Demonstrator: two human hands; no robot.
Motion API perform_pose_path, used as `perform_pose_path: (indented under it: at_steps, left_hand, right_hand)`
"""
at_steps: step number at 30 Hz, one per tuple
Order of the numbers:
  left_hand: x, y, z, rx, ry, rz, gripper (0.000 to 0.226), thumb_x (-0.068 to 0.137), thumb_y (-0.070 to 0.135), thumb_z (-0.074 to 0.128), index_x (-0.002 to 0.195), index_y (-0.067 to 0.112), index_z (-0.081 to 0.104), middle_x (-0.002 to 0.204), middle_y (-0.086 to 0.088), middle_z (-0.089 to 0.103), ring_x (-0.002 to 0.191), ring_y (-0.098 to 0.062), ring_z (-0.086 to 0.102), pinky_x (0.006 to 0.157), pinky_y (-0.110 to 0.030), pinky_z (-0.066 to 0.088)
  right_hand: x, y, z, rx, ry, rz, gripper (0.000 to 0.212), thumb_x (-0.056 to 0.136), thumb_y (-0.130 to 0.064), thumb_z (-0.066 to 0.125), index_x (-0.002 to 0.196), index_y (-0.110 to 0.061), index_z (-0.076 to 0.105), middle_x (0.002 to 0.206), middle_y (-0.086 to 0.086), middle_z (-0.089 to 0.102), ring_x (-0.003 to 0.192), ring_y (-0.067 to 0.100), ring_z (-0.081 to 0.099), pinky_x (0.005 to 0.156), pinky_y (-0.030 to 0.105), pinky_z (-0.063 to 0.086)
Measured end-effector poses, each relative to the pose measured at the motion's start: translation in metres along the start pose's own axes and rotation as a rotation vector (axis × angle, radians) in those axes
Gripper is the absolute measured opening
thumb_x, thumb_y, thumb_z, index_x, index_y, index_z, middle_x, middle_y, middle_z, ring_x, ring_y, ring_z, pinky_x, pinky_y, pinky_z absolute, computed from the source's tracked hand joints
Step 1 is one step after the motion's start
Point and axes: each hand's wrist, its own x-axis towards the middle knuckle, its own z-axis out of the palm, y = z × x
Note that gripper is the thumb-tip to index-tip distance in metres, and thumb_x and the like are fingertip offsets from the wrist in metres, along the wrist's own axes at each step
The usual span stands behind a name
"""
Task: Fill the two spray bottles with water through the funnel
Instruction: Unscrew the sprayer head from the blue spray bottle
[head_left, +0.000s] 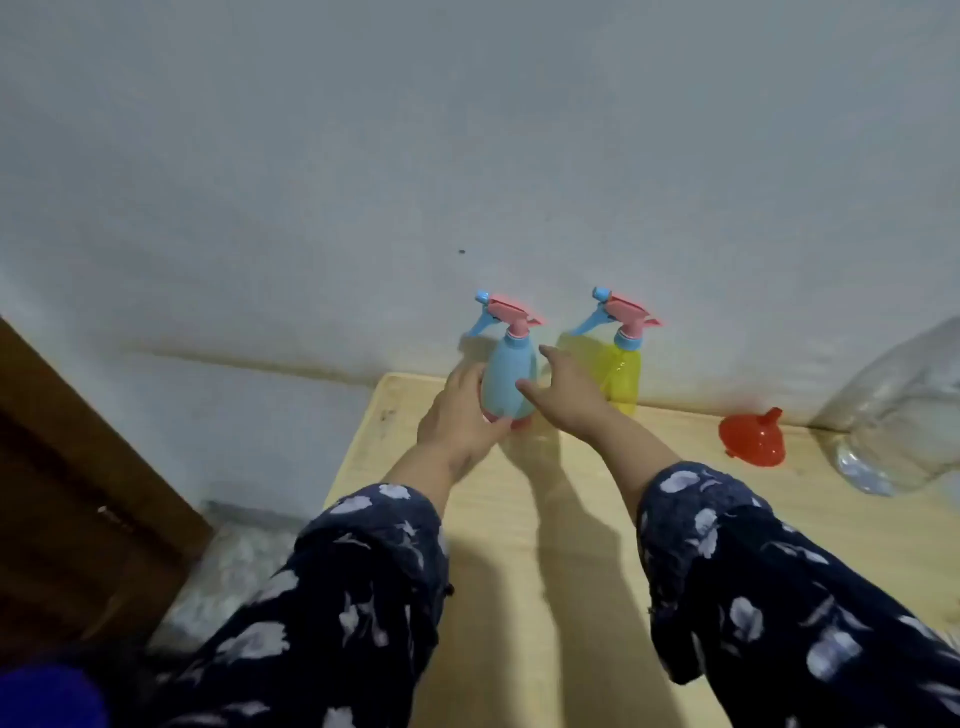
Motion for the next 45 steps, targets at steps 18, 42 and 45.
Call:
perform_pose_path:
  at_steps: [18,42,45]
  left_hand:
    - [0.034,-0.012,0.045,0.007,0.195,-0.021,0.103,0.07,0.046,0.074,0.149,0.025,0.012,0.142,-0.001,0.04,0.127,-0.025,0.045,0.095,-0.045,0.046]
    - [-0.081,0.046,0.037,-0.202,0.039,-0.017,0.121,0.066,0.04,0.084,0.132,0.048,-0.017,0.128,0.006,0.053,0.102,-0.022,0.061,0.086,-0.04,0.053]
    - [-0.103,0.054,0.046,-0.171,0.051,-0.022,0.113,0.067,0.042,0.083,0.13,0.044,-0.01,0.132,0.006,0.051,0.102,-0.023,0.061,0.084,-0.038,0.052]
  right_hand:
    - [0.06,-0.015,0.034,0.453,0.381,0.113,0.036,0.074,-0.033,0.079,0.101,-0.012,0.068,0.097,0.001,0.072,0.091,0.016,0.067,0.083,0.038,0.054]
    - [-0.053,-0.015,-0.017,0.306,0.373,-0.029,0.042,0.075,-0.023,0.077,0.102,-0.019,0.045,0.092,0.0,0.061,0.08,0.017,0.056,0.059,0.024,0.038]
    - [-0.073,-0.007,-0.023,0.334,0.325,-0.026,0.042,0.08,-0.019,0.07,0.119,-0.022,0.056,0.097,-0.004,0.066,0.086,0.015,0.059,0.07,0.027,0.04]
